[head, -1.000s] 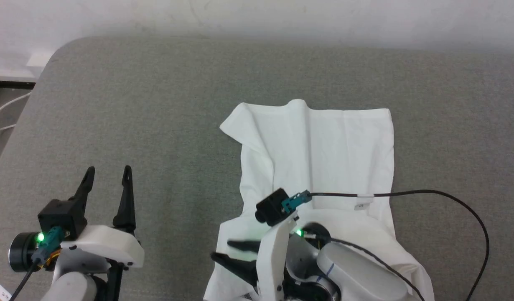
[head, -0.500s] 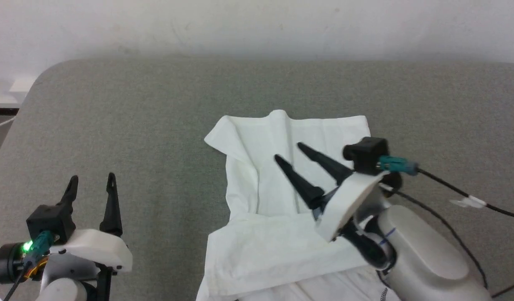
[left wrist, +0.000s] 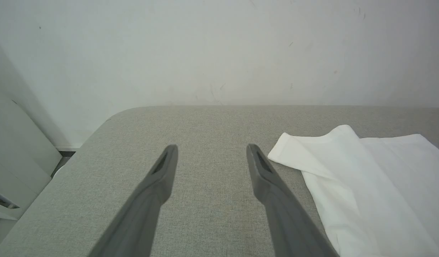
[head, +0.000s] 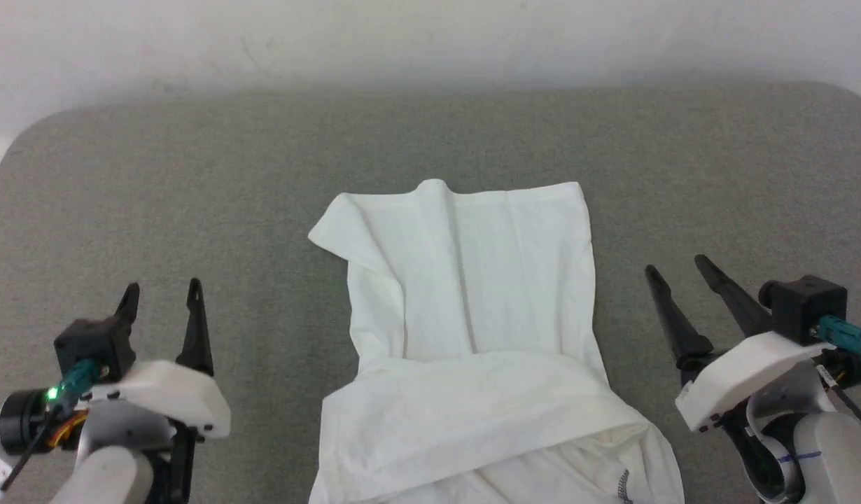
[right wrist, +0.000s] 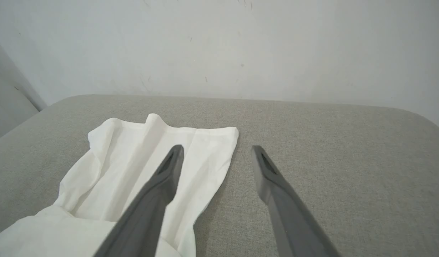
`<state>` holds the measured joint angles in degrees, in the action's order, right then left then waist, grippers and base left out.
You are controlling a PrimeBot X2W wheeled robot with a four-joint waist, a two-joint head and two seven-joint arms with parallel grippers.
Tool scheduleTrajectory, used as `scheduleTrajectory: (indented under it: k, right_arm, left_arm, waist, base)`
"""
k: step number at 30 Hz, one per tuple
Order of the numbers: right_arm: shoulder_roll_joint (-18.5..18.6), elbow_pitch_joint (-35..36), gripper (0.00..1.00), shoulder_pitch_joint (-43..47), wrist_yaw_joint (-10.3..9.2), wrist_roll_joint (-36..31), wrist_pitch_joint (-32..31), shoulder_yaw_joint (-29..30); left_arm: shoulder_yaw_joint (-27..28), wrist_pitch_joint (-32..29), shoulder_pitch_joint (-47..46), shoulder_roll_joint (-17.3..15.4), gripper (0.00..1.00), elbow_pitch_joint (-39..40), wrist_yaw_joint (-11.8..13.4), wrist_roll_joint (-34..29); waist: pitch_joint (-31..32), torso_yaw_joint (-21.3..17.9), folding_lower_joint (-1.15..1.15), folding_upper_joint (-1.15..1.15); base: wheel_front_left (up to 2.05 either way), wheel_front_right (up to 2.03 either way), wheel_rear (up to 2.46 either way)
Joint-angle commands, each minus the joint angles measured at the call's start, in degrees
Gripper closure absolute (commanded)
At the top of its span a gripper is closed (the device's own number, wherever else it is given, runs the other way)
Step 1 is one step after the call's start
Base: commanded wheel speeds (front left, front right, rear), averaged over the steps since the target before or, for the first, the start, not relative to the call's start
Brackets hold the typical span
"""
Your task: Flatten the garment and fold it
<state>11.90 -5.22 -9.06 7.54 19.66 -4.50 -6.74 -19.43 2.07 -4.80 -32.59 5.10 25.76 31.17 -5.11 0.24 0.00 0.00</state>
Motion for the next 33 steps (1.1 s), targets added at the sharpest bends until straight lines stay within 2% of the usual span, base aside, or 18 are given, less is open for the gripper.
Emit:
scheduleTrajectory:
  k: [1, 7, 17, 25, 29, 30, 31, 32, 33]
  right_arm:
    - [-1.74, 4.27, 0.00, 1.72, -0.05, -1.98, -1.78, 2.07]
    - [-4.72, 12.11, 0.00, 2.81, -0.05, -5.05, -4.92, 4.83]
    - [-7.42, 16.43, 0.00, 1.40, -0.05, -7.97, -5.30, 4.77]
    - [-8.32, 16.07, 0.00, 0.64, -0.05, -9.03, -4.37, 4.10]
    - [-8.59, 15.61, 0.00, 0.40, -0.05, -9.22, -4.19, 3.98]
    - [-8.63, 15.48, 0.00, 0.36, -0.05, -9.24, -4.16, 3.97]
    - [-8.67, 15.37, 0.00, 0.32, -0.05, -9.26, -4.14, 3.95]
    - [-8.70, 15.26, 0.00, 0.28, -0.05, -9.30, -4.13, 3.92]
    - [-8.73, 15.16, 0.00, 0.17, -0.05, -9.30, -4.16, 3.94]
  left_arm:
    - [-0.98, -1.86, -4.00, 0.28, 0.00, -0.28, -0.77, -0.44]
    - [-4.11, -7.45, -15.04, 1.95, 0.00, -3.40, -3.57, -0.93]
    - [-9.91, -23.31, -37.38, 5.21, 0.00, -21.80, -12.55, 0.90]
    - [-13.19, -37.43, -43.86, 4.56, 0.00, -34.15, -17.00, 2.92]
    - [-16.35, -47.98, -43.98, 4.12, 0.00, -38.71, -18.86, 3.77]
    - [-17.09, -51.71, -43.59, 4.13, 0.06, -39.69, -19.40, 4.54]
    - [-17.47, -55.13, -43.16, 4.27, 0.29, -40.25, -19.84, 5.65]
    - [-17.69, -57.68, -42.78, 4.38, 0.95, -40.32, -20.17, 6.60]
    - [-17.80, -59.59, -42.39, 4.44, 1.00, -40.10, -20.32, 7.38]
  waist:
    - [-2.48, -1.60, 0.00, 0.00]
    - [-7.58, -3.47, 0.00, 0.00]
    - [-15.84, -7.26, 0.00, 0.00]
    - [-18.83, -9.39, 0.00, 0.00]
    - [-19.41, -9.83, 0.00, 0.00]
    - [-19.43, -9.90, 0.00, 0.00]
    - [-19.44, -9.97, 0.00, 0.00]
    - [-19.44, -10.03, 0.00, 0.00]
    - [-19.44, -10.08, 0.00, 0.00]
  base:
    - [0.00, 0.00, 0.00]
    - [0.00, 0.00, 0.00]
    - [0.00, 0.00, 0.00]
    - [0.00, 0.00, 0.00]
    - [0.00, 0.00, 0.00]
    - [0.00, 0.00, 0.00]
    - [0.00, 0.00, 0.00]
    - [0.00, 0.00, 0.00]
    - [0.00, 0.00, 0.00]
